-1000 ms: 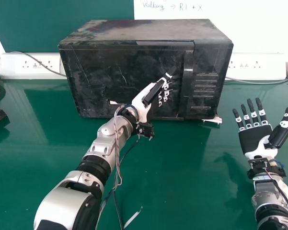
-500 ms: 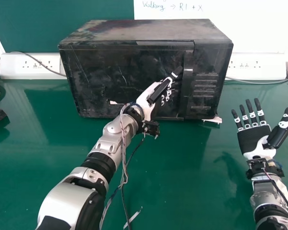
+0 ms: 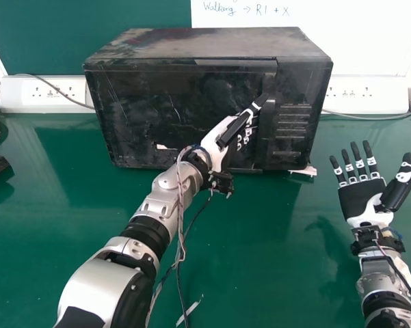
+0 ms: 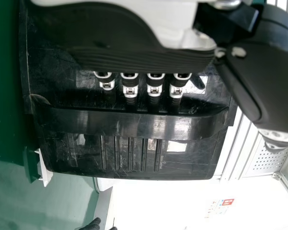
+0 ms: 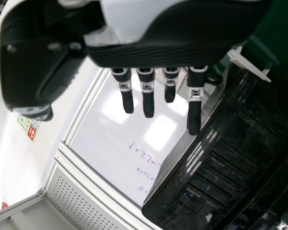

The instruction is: Open the door of oven

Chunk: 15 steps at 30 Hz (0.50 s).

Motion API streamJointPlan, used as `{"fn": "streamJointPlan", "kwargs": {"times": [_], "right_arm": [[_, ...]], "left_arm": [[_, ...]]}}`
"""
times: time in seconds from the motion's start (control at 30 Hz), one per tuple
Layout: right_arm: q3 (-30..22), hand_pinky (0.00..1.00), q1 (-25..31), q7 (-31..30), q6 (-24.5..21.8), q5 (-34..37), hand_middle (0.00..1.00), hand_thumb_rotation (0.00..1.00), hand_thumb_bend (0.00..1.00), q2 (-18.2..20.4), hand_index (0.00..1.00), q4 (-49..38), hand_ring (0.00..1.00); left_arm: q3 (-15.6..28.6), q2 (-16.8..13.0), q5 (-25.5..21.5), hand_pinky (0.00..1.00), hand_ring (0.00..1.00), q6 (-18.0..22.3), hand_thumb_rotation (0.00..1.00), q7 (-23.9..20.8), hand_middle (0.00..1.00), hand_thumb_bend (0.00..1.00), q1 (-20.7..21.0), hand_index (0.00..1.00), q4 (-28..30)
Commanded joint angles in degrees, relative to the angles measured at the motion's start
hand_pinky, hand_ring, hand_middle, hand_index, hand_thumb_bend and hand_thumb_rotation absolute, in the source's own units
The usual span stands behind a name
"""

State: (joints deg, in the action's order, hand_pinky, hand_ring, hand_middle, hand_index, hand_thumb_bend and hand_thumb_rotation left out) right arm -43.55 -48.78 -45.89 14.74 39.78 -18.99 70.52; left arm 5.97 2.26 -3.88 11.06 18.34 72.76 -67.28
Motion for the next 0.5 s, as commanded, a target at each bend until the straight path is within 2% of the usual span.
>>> {"fn": "streamJointPlan", "kwargs": {"times": [0.0, 0.13, 0.37, 0.47], "right_arm": [[0.0, 0.68, -0.3, -0.1, 0.3, 0.2, 0.97, 0.89, 1.00, 0.3, 0.94, -0.5, 0.92], [0.1, 0.68, -0.3, -0.1, 0.6, 0.1, 0.96, 0.89, 1.00, 0.4, 0.93, -0.6, 0.92], [0.0, 0.69, -0.4, 0.1, 0.1, 0.4, 0.97, 0.85, 1.00, 0.5, 0.93, -0.7, 0.91], [0.1, 0.69, -0.4, 0.0, 0.2, 0.3, 0.97, 0.86, 1.00, 0.5, 0.93, -0.7, 0.91]], "left_arm": [[-0.8, 0.9, 0.8, 0.68, 0.86, -0.3, 0.95, -0.8, 0.91, 0.81, 1.3, 0.93, -0.6], [-1.1, 1.2, 1.5, 0.67, 0.85, -0.2, 0.96, -1.6, 0.92, 0.81, 1.7, 0.94, -1.0], [-0.9, 2.1, 0.9, 0.63, 0.86, -0.8, 0.96, -0.6, 0.93, 0.83, 2.2, 0.98, -1.1], [-0.7, 2.7, 0.6, 0.65, 0.87, -1.1, 0.95, -0.4, 0.93, 0.84, 2.2, 0.96, -1.1]]}}
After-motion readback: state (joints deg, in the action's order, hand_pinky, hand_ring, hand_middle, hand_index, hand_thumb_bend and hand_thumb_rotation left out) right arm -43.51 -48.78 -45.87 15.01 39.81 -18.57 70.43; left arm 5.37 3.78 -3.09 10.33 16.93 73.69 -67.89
